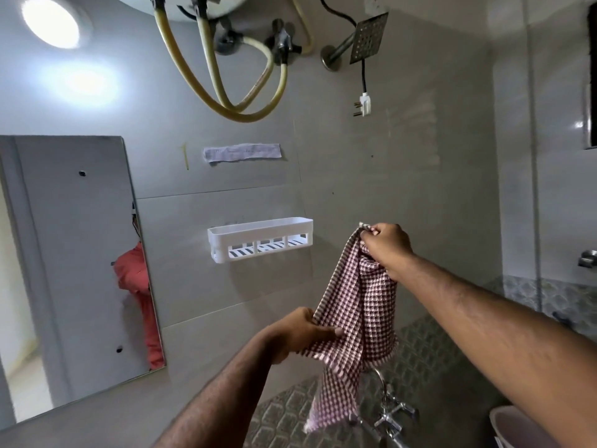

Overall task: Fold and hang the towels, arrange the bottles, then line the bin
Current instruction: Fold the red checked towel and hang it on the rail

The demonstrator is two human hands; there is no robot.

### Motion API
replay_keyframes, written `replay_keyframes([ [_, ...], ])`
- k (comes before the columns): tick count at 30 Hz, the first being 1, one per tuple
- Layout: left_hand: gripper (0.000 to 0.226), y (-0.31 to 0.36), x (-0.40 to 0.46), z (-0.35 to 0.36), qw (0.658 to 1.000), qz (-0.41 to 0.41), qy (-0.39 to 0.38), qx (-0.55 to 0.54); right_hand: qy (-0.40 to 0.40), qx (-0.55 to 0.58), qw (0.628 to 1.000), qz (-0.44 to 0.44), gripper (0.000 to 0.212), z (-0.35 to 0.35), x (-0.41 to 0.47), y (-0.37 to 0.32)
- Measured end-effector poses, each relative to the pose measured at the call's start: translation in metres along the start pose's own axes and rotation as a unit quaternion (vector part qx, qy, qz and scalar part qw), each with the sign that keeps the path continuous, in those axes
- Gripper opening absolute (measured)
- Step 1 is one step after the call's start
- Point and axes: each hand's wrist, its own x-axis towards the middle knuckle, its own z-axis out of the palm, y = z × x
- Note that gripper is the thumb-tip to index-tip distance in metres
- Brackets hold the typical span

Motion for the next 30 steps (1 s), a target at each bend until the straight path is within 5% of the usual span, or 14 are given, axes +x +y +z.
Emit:
replay_keyframes([
  [4,0.047,-0.018,0.0,-0.009,0.999,-0.008,0.051,-0.007,0.054,-0.032,0.997,0.035,0.024,-0.015,0.011,0.018],
  [11,0.03,-0.01,-0.001,-0.023,0.914,0.046,0.243,-0.322,0.062,-0.01,0.992,0.108,0.022,-0.025,0.018,0.046],
  [19,0.03,0.021,0.011,-0.01,0.847,0.046,0.325,-0.419,-0.105,0.108,0.984,0.096,0.015,0.006,-0.003,0.043],
  [21,0.032,0.028,0.015,-0.006,0.843,0.054,0.348,-0.408,-0.165,0.133,0.973,0.091,0.003,0.016,-0.016,0.033],
  [25,0.023,0.038,0.018,0.002,0.873,0.051,0.329,-0.356,-0.3,0.166,0.935,0.093,0.017,0.035,-0.044,0.01],
  [30,0.017,0.047,0.008,0.006,0.887,0.069,0.261,-0.376,-0.317,0.203,0.922,0.091,0.014,0.045,-0.054,-0.003],
])
